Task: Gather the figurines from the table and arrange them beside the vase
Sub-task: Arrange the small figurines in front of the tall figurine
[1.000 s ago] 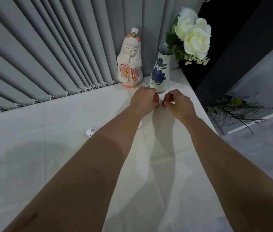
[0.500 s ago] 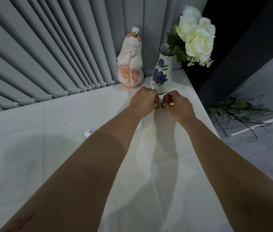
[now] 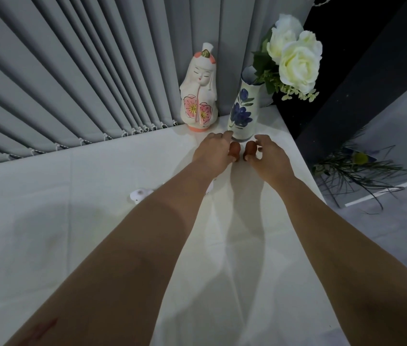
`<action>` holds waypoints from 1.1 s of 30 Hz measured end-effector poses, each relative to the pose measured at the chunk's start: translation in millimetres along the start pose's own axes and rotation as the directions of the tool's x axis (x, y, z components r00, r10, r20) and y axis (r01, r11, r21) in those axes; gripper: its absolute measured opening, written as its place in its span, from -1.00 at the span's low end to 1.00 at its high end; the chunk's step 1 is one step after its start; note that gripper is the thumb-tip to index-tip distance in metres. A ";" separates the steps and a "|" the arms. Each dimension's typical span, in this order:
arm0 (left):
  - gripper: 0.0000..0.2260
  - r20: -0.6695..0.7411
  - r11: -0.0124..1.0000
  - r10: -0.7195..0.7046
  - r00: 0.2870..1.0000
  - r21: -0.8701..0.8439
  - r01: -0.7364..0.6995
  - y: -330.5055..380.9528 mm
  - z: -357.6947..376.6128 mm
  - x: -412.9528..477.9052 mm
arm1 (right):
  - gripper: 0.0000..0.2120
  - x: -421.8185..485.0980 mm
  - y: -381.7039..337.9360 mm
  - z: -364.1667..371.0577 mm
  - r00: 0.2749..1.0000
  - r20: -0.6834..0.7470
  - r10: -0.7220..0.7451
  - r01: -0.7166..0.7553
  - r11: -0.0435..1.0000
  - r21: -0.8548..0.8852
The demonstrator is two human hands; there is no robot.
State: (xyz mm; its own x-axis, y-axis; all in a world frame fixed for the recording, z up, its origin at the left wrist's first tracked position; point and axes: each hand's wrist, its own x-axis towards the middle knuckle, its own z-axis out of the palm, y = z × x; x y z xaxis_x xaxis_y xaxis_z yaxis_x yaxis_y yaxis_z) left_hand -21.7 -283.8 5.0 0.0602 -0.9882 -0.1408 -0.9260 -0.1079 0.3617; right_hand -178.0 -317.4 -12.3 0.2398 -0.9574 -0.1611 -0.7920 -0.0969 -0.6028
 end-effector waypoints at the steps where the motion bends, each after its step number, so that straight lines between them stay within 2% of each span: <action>1: -0.44 -0.002 1.000 -0.008 1.000 -0.019 0.008 -0.3 -3.3 -2.7 | -0.49 -1.9 -1.7 -0.4 1.000 -0.017 0.001 -0.001 1.000 0.006; 6: -0.49 -0.040 0.996 -0.051 0.998 -0.074 0.048 -7.4 -15.6 -25.8 | -0.53 -17.5 -19.1 -1.9 0.980 -0.188 -0.067 0.072 0.997 0.019; 10: -0.61 -0.151 0.983 -0.112 0.982 -0.163 0.087 -27.4 -18.7 -53.3 | -0.55 -36.5 -36.5 5.0 0.955 -0.245 -0.166 0.178 0.984 0.024; 14: -0.66 -0.235 0.962 -0.194 0.952 -0.235 0.138 -55.8 -21.2 -88.3 | -0.53 -57.9 -52.4 19.8 0.945 -0.146 -0.292 0.297 0.955 0.013; 17: -0.68 -0.229 0.946 -0.262 0.937 -0.254 0.203 -80.3 -22.9 -116.2 | -0.42 -71.9 -66.8 29.5 0.953 0.055 -0.297 0.294 0.954 0.063; 21: -0.67 -0.222 0.943 -0.286 0.932 -0.241 0.232 -109.3 -26.1 -150.7 | -0.25 -82.4 -82.7 47.9 0.903 0.281 -0.324 0.354 0.933 -0.065; 24: -0.62 -0.165 0.943 -0.271 0.948 -0.243 0.227 -126.5 -24.8 -173.6 | -0.24 -84.8 -85.4 64.9 0.898 0.266 -0.351 0.411 0.885 -0.219; 29: -0.50 -0.036 0.950 -0.227 0.973 -0.231 0.213 -144.7 -20.7 -193.4 | -0.37 -88.6 -84.2 75.3 0.898 0.163 -0.409 0.439 0.808 -0.392; 33: -0.53 -0.026 0.955 -0.240 0.970 -0.187 0.231 -145.2 -19.1 -192.5 | -0.44 -93.3 -82.8 77.6 0.909 0.116 -0.401 0.404 0.772 -0.492</action>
State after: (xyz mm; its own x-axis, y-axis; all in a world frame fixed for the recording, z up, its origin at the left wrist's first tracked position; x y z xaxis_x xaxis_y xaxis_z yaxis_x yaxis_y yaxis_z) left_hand 108.3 -80.0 -2.8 0.2902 -0.9358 -0.1999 -0.8005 -0.3519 0.4852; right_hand -91.2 -199.0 -8.0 0.6008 -0.7994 0.0049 -0.7904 -0.5950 -0.1459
